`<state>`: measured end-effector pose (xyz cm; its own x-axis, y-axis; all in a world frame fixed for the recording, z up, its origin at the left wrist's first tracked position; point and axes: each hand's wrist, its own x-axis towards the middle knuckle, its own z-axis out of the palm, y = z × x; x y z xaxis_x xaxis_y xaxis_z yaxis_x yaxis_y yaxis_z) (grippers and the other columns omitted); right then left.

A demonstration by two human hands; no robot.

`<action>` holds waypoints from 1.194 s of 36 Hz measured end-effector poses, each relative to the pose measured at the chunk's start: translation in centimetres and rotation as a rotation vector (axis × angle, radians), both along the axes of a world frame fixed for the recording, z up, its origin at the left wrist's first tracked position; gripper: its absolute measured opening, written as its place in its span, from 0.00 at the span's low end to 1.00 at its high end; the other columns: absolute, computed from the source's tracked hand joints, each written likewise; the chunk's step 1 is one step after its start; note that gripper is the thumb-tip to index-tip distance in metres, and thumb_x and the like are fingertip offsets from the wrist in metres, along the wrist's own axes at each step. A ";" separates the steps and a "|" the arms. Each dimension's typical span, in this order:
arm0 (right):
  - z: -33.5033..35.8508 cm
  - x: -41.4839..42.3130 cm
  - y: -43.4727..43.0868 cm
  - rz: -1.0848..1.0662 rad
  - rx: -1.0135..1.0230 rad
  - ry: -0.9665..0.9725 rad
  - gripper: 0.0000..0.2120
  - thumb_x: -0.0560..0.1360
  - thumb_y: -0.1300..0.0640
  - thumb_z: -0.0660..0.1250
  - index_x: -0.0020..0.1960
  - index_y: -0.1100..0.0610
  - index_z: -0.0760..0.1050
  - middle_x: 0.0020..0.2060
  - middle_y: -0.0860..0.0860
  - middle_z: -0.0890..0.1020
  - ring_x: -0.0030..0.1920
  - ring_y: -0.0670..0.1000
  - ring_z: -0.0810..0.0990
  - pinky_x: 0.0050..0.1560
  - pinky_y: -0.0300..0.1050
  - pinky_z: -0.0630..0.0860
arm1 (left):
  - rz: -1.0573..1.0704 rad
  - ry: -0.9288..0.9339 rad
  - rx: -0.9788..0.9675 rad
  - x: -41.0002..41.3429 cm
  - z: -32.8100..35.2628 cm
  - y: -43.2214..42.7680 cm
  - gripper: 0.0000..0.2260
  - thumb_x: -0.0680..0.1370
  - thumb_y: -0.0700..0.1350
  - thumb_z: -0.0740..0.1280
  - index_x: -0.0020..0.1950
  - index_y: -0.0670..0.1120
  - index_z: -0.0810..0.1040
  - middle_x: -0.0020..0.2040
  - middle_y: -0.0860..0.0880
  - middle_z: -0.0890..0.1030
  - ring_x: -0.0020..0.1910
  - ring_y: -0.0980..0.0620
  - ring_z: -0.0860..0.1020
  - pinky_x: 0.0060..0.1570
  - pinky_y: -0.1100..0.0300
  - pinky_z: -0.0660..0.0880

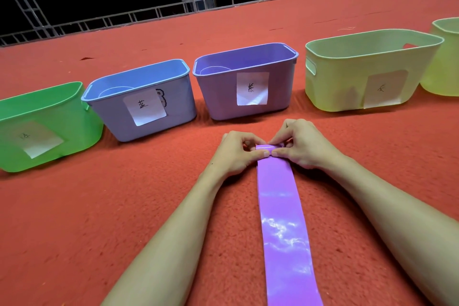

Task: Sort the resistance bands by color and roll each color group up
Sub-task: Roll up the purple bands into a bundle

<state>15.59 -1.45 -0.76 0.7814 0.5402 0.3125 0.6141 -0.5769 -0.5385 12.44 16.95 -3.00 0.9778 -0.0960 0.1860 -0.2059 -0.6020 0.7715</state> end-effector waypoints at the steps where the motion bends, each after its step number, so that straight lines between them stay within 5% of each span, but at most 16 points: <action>1: -0.1 0.1 0.0 0.000 0.007 0.004 0.10 0.69 0.62 0.75 0.49 0.52 0.85 0.33 0.44 0.75 0.36 0.44 0.74 0.40 0.40 0.71 | -0.009 0.007 -0.013 -0.1 0.0 0.0 0.06 0.72 0.44 0.74 0.49 0.48 0.85 0.41 0.42 0.84 0.36 0.55 0.74 0.41 0.59 0.71; 5: -0.2 0.2 -0.1 -0.003 0.025 0.014 0.10 0.68 0.61 0.76 0.47 0.51 0.85 0.36 0.44 0.74 0.38 0.46 0.74 0.40 0.39 0.70 | -0.026 0.034 -0.043 -0.1 0.1 0.1 0.09 0.71 0.47 0.74 0.50 0.51 0.86 0.42 0.47 0.85 0.37 0.57 0.75 0.43 0.55 0.74; 11: -0.3 0.3 0.0 -0.013 0.027 0.015 0.09 0.67 0.62 0.77 0.46 0.53 0.85 0.36 0.43 0.73 0.37 0.43 0.74 0.40 0.37 0.70 | -0.066 0.097 -0.088 -0.7 1.0 0.2 0.09 0.76 0.45 0.71 0.55 0.49 0.85 0.48 0.52 0.86 0.43 0.62 0.77 0.48 0.64 0.74; 14: -0.4 0.3 0.1 -0.012 0.027 0.007 0.09 0.67 0.62 0.77 0.46 0.53 0.85 0.37 0.43 0.74 0.40 0.46 0.76 0.41 0.38 0.72 | -0.055 0.086 -0.020 -0.8 0.9 0.3 0.10 0.75 0.46 0.71 0.56 0.51 0.84 0.48 0.55 0.85 0.45 0.61 0.79 0.52 0.56 0.77; 28: -0.8 0.6 -0.3 -0.001 0.192 0.194 0.11 0.65 0.59 0.79 0.36 0.45 0.80 0.39 0.53 0.82 0.30 0.43 0.74 0.36 0.42 0.74 | 0.059 -0.132 0.147 -1.3 0.8 -0.5 0.09 0.71 0.42 0.75 0.51 0.49 0.86 0.43 0.48 0.83 0.42 0.48 0.79 0.44 0.56 0.75; 30: -0.8 0.7 -0.4 0.024 0.237 0.251 0.05 0.66 0.56 0.79 0.39 0.51 0.83 0.35 0.50 0.82 0.28 0.40 0.71 0.31 0.37 0.69 | 0.064 -0.138 0.148 -1.2 0.8 -0.6 0.09 0.70 0.43 0.75 0.50 0.49 0.86 0.43 0.47 0.83 0.43 0.48 0.79 0.46 0.53 0.76; 33: -1.2 1.0 -0.4 0.027 0.227 0.287 0.10 0.66 0.55 0.78 0.46 0.55 0.85 0.30 0.50 0.78 0.29 0.43 0.69 0.33 0.38 0.67 | 0.065 -0.139 0.140 -1.2 0.7 -0.6 0.09 0.70 0.42 0.75 0.49 0.49 0.86 0.43 0.47 0.83 0.43 0.47 0.79 0.47 0.49 0.76; 37: -1.6 1.2 -0.3 0.021 0.174 0.257 0.09 0.67 0.54 0.78 0.46 0.49 0.84 0.35 0.58 0.81 0.31 0.43 0.69 0.36 0.40 0.68 | 0.066 -0.140 0.134 -1.2 0.7 -0.7 0.09 0.69 0.41 0.76 0.49 0.49 0.86 0.42 0.47 0.82 0.42 0.46 0.79 0.48 0.47 0.77; 43: -1.1 0.4 0.1 -0.033 0.090 0.106 0.10 0.67 0.57 0.77 0.49 0.52 0.85 0.41 0.49 0.83 0.34 0.42 0.74 0.41 0.40 0.71 | 0.077 -0.125 0.131 -1.4 0.8 -0.7 0.09 0.69 0.41 0.75 0.49 0.48 0.86 0.41 0.47 0.83 0.41 0.47 0.79 0.47 0.50 0.76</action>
<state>15.97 -1.39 -1.84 0.8295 0.4871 0.2732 0.5324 -0.5424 -0.6499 11.07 16.20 -2.16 0.9533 -0.0532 0.2972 -0.2446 -0.7130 0.6571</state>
